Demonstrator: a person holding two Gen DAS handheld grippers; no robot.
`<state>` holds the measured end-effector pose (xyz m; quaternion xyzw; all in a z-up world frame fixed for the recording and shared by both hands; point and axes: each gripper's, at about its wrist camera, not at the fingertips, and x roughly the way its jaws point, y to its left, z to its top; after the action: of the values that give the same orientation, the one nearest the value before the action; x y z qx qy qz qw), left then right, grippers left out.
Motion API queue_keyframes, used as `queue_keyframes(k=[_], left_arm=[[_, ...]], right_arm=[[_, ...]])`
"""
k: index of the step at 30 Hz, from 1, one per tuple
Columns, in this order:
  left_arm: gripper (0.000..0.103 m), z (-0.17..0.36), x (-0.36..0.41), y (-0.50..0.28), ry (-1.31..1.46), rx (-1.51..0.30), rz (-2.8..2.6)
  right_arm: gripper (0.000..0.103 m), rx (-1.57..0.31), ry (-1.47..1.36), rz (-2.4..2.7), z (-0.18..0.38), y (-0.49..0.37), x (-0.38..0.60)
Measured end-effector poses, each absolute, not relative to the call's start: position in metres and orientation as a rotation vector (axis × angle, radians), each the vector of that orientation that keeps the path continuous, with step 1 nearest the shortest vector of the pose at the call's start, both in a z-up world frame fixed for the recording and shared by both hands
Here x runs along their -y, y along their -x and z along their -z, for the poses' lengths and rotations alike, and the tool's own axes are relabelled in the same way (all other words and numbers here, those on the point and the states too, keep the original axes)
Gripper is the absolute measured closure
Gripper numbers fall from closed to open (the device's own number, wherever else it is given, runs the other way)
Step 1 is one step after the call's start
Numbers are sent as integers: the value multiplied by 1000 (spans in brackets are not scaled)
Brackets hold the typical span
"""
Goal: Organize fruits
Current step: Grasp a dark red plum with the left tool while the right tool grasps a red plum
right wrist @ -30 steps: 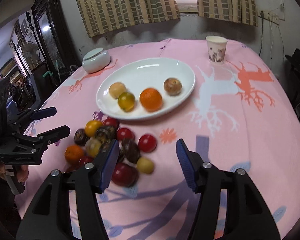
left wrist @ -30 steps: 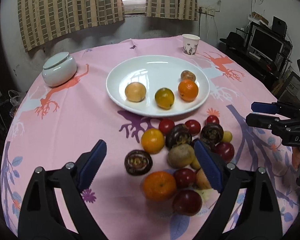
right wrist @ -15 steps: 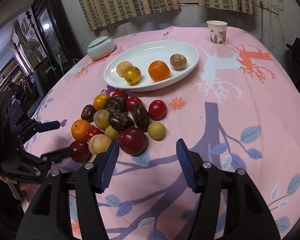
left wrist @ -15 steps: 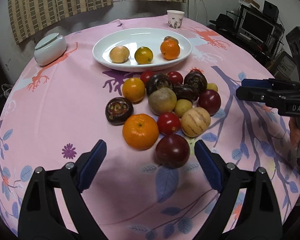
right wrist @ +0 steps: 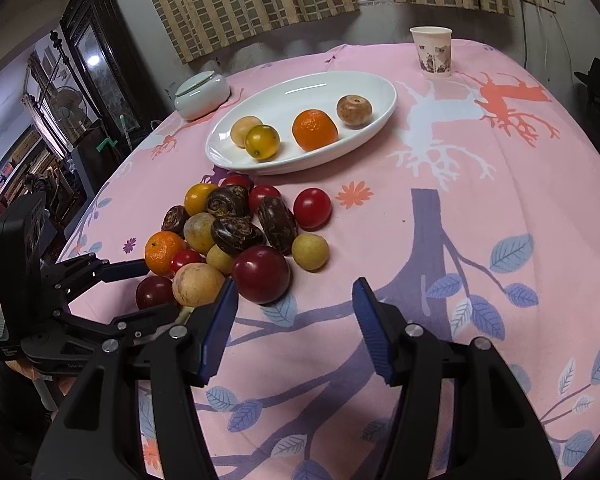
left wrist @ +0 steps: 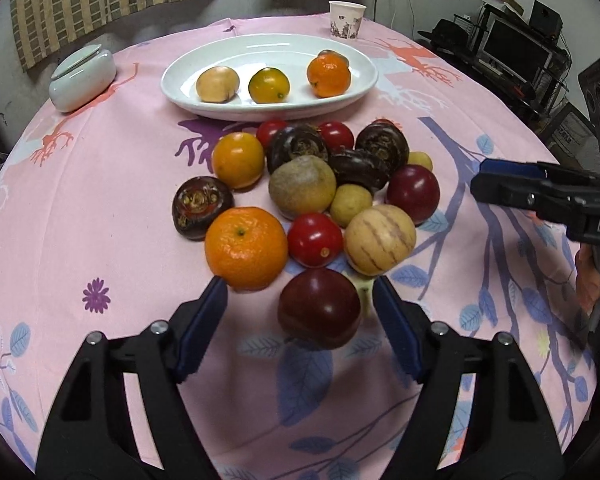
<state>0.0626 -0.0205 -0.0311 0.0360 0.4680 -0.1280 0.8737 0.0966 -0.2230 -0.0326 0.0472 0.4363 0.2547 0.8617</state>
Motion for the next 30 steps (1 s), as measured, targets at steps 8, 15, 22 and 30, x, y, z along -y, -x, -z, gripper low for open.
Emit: queue_keyframes(k=[8, 15, 22, 30], left_arm=[[64, 32, 9, -67, -39, -960, 279], [64, 33, 2, -59, -26, -973, 308], [63, 34, -7, -53, 10, -975, 331], [62, 39, -3, -48, -26, -972, 322]], right_arm=[[43, -927, 40, -533, 34, -87, 202], [43, -931, 95, -524, 36, -89, 183], [44, -955, 115, -509, 38, -106, 159], [63, -994, 107, -513, 53, -119, 154]])
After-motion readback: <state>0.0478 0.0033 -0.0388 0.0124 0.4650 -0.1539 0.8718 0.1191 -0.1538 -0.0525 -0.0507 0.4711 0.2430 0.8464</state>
